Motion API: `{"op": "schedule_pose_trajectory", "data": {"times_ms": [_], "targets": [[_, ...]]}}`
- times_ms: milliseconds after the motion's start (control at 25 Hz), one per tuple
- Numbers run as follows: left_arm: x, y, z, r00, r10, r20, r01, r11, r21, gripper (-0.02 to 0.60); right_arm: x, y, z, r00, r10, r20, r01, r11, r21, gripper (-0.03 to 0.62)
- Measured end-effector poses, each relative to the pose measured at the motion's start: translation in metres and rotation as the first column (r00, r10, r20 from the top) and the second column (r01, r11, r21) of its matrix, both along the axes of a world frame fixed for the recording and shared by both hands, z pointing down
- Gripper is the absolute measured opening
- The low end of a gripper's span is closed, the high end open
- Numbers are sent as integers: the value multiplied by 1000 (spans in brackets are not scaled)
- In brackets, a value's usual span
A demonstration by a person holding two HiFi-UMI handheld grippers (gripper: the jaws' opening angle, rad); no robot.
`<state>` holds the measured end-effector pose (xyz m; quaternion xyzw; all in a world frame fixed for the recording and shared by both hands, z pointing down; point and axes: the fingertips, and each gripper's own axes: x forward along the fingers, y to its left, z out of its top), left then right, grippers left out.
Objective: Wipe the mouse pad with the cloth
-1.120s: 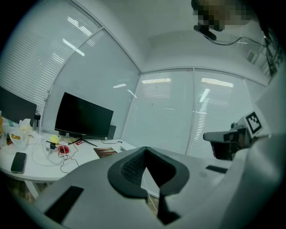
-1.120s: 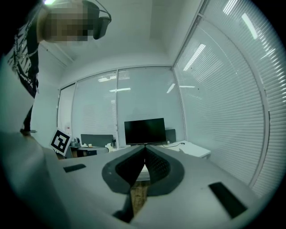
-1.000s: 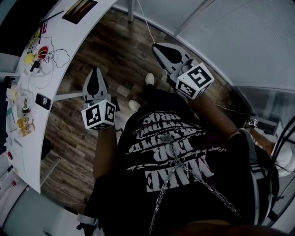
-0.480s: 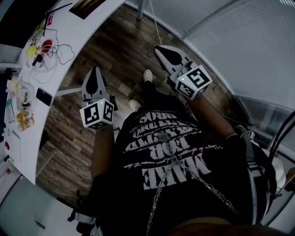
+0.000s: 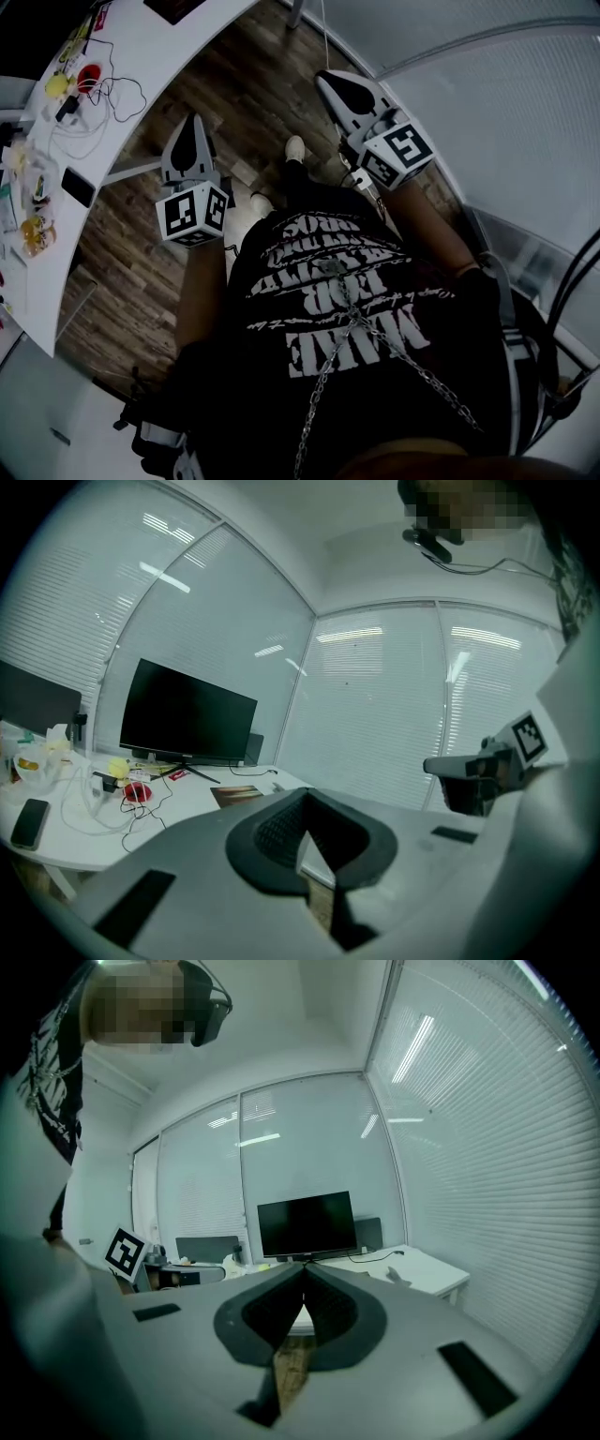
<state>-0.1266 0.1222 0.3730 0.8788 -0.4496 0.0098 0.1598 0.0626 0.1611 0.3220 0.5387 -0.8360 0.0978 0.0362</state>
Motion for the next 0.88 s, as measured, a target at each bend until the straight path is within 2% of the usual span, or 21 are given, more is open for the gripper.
{"op": "schedule_pose_trajectory", "data": {"times_ms": [200,600,880], "targets": [[23,-27,2,1000,-14,3,14,1000,3,0,17,-33,-1,999,-36,2,36,999,-12,0],[61,-71,-11,996,-89,20,89,996,15,0,65,-88,-12,994,-107,0,107,994,22,0],[89,-92,-22,988,-152,38,150,988,37,0,100,-117,-19,988,-148,33,147,989,36,0]]}}
